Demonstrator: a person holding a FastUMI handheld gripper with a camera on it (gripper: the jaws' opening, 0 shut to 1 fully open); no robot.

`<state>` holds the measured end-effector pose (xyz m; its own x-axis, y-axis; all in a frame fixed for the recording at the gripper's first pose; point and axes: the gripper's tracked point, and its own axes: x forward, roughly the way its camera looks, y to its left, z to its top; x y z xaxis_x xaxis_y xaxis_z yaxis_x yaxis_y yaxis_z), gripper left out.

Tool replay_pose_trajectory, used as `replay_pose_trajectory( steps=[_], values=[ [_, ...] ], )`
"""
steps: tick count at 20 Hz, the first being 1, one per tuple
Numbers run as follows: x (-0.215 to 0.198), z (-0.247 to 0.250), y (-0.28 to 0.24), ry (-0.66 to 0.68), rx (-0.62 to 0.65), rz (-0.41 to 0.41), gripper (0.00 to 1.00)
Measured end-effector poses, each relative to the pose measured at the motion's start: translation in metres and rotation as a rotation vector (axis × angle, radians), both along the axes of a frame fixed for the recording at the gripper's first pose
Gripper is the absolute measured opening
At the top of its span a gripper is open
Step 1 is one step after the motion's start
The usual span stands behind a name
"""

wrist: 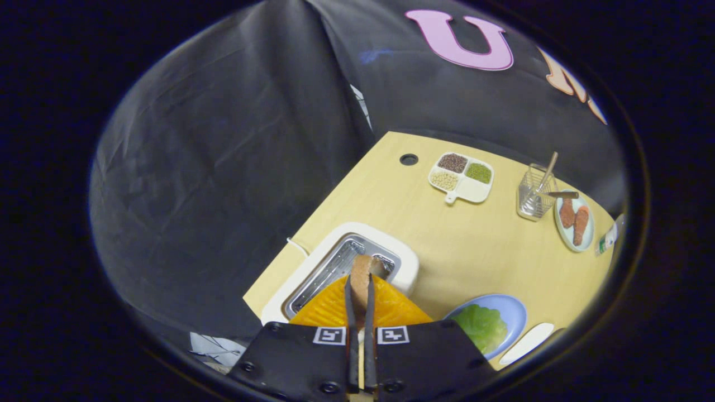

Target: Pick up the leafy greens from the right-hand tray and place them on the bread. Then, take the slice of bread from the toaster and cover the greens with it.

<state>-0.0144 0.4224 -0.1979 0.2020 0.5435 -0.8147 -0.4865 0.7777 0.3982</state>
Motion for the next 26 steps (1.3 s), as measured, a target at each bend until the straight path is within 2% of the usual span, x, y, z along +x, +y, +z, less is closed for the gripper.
replay_pose_trajectory(
  steps=[7, 16, 26],
  values=[
    [-0.002, 0.034, -0.031, -0.033, 0.08, -0.008, 0.06],
    [0.003, 0.06, -0.079, -0.065, 0.191, -0.082, 0.06],
    [-0.017, 0.009, -0.153, -0.052, 0.133, -0.135, 0.06]
  ],
)
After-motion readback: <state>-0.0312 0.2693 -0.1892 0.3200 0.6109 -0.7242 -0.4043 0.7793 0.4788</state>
